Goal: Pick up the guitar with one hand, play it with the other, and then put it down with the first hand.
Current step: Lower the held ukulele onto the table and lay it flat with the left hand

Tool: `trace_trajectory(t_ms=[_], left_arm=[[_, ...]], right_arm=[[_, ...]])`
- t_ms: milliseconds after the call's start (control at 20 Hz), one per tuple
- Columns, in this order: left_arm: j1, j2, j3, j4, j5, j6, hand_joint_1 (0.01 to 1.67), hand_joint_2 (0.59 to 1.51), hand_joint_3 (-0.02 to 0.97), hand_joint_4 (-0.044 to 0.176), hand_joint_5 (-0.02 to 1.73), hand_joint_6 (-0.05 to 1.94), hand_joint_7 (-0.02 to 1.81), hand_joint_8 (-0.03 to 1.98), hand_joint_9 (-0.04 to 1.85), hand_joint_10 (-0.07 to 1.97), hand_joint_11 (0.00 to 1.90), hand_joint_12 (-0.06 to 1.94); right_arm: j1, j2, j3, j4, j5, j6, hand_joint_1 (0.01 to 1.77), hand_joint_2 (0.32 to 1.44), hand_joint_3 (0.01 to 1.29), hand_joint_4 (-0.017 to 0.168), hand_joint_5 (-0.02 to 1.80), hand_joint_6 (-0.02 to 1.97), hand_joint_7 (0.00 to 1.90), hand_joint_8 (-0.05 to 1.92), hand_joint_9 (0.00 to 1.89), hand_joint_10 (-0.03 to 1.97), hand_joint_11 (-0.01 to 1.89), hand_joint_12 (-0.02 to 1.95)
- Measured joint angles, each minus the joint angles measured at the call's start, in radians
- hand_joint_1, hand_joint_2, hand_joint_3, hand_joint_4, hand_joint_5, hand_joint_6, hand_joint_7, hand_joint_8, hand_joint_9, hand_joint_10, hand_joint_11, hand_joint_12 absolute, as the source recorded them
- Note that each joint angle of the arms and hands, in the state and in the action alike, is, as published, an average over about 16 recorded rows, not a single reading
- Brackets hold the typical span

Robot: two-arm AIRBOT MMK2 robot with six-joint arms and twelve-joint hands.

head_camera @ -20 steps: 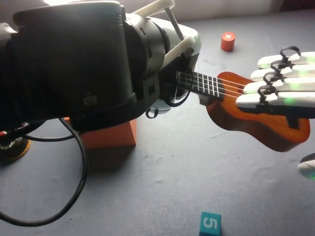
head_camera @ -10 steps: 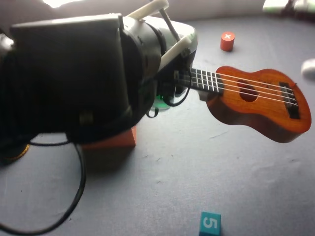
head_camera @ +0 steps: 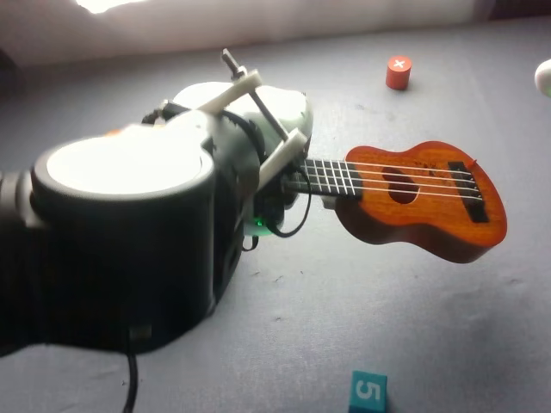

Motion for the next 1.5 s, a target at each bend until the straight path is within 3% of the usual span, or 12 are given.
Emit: trace_trajectory(t_ms=[350,850,1500], left_arm=[[0.08,-0.02,-0.021,0.07,0.039,-0.082,1.45,1.092,-0.014,0.047,1.27,1.88,1.32,1.97,1.42,1.92,1.46,1.9],[0.169,-0.096,-0.024,0.139,0.062,-0.15,1.45,1.092,-0.014,0.056,1.28,1.88,1.32,1.97,1.43,1.92,1.46,1.9],[0.252,-0.172,0.022,0.219,0.061,-0.226,1.45,1.092,-0.014,0.065,1.28,1.89,1.32,1.97,1.42,1.92,1.45,1.9]], right_arm=[[0.0,-0.001,-0.01,0.009,-0.007,-0.01,0.15,1.32,0.02,0.003,0.11,0.04,0.11,0.01,0.06,0.0,0.02,0.0],[0.0,-0.001,-0.019,0.009,-0.013,-0.01,0.13,1.32,0.02,0.003,0.11,0.04,0.11,0.01,0.07,0.0,0.02,0.0],[0.0,0.0,-0.023,0.01,-0.015,-0.01,0.1,1.33,0.02,0.003,0.11,0.04,0.12,0.01,0.07,0.0,0.02,0.0]])
